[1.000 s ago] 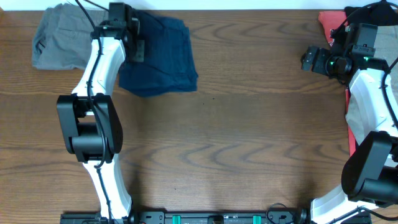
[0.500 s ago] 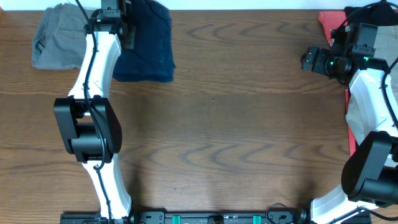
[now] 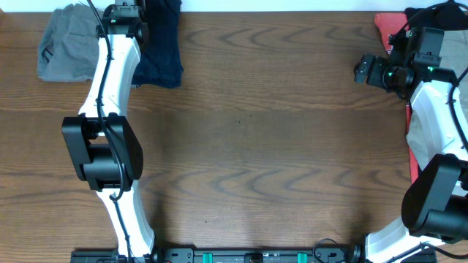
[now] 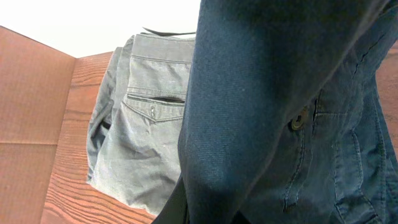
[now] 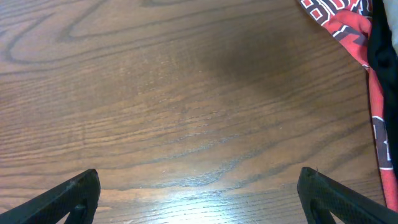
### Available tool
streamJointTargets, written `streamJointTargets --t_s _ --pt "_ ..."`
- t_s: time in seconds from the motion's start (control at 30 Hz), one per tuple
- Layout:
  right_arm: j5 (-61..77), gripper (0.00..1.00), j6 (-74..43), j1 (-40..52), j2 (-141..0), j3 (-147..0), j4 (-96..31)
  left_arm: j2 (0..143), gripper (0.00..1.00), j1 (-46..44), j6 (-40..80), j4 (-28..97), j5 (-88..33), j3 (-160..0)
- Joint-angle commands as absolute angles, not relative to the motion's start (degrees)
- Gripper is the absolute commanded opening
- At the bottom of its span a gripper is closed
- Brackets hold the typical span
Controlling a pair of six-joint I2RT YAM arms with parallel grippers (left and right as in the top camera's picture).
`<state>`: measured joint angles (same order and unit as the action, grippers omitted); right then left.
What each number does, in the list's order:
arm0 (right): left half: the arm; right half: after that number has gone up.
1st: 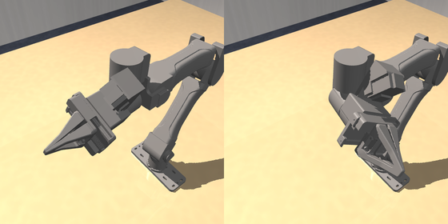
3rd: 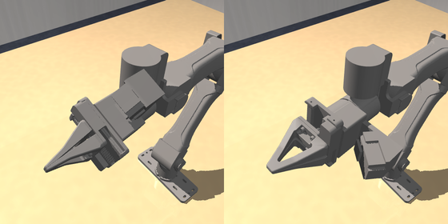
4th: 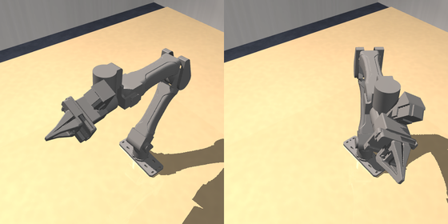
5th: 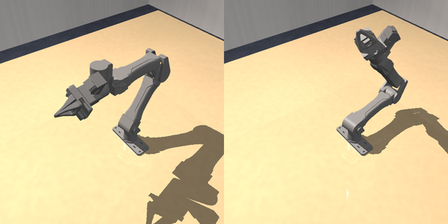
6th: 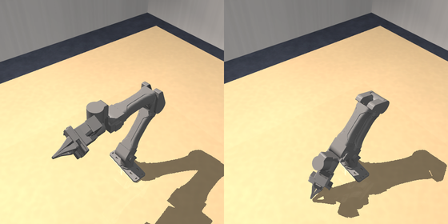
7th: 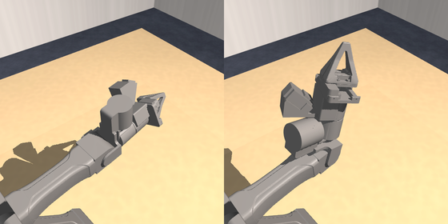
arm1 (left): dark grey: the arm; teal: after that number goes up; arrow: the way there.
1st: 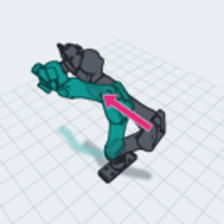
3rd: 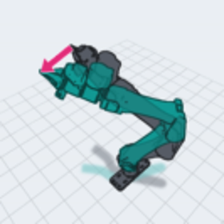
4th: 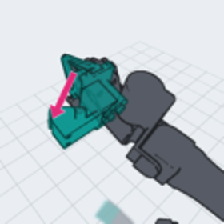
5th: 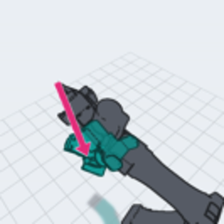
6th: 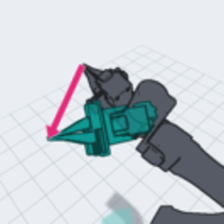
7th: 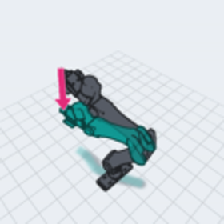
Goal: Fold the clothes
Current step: 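Carry the folded shorts to the upper left onto the grey stack, then lower the shorts onto the grey stack and open the left gripper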
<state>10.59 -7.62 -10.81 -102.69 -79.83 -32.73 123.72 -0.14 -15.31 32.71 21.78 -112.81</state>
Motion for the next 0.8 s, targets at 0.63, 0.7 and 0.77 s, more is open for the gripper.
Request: streamJointTargets --t_s 0.63,0.7,0.77 --pt "10.5 0.99 -8.1 -11.2 -101.4 -80.7 -32.8 122.5 0.06 0.3 -16.1 31.3 30.6 -116.9" --pt "10.5 0.99 -8.1 -11.2 -101.4 -80.7 -32.8 121.8 0.06 0.3 -16.1 31.4 30.6 -116.9" --pt "10.5 0.99 -8.1 -11.2 -101.4 -80.7 -32.8 121.1 0.06 0.2 -16.1 31.4 30.5 -116.9"
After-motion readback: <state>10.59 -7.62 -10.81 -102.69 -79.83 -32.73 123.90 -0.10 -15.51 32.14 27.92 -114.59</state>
